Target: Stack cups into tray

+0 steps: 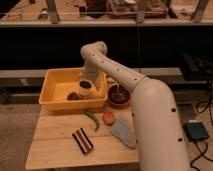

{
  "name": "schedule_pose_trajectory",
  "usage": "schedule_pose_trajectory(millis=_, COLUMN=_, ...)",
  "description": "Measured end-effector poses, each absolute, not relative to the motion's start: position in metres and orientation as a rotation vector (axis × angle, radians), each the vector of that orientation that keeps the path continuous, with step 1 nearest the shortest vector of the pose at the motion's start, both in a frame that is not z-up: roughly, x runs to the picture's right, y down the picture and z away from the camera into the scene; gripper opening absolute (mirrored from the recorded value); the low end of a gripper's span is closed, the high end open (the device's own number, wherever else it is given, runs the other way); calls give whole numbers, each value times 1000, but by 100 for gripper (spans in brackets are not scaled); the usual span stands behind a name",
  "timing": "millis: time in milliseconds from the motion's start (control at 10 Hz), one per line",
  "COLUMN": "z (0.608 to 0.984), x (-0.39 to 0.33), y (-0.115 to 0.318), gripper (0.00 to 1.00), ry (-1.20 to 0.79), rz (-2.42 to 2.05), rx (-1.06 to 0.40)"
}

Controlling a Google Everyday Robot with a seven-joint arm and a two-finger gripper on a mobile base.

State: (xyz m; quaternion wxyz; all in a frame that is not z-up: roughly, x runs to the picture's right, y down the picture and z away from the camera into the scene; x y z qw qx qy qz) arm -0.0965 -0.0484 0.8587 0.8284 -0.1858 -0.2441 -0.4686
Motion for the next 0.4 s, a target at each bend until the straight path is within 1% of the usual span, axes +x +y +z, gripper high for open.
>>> schedule_pose_trajectory(millis=300, z=817, x=-81, y=-76, gripper=80, ry=-485, rz=-964, rx=-320)
schedule_pose_trajectory(millis=400, z=810, x=-75, y=-80, gripper=80, ry=-475, rz=-955, rx=-306)
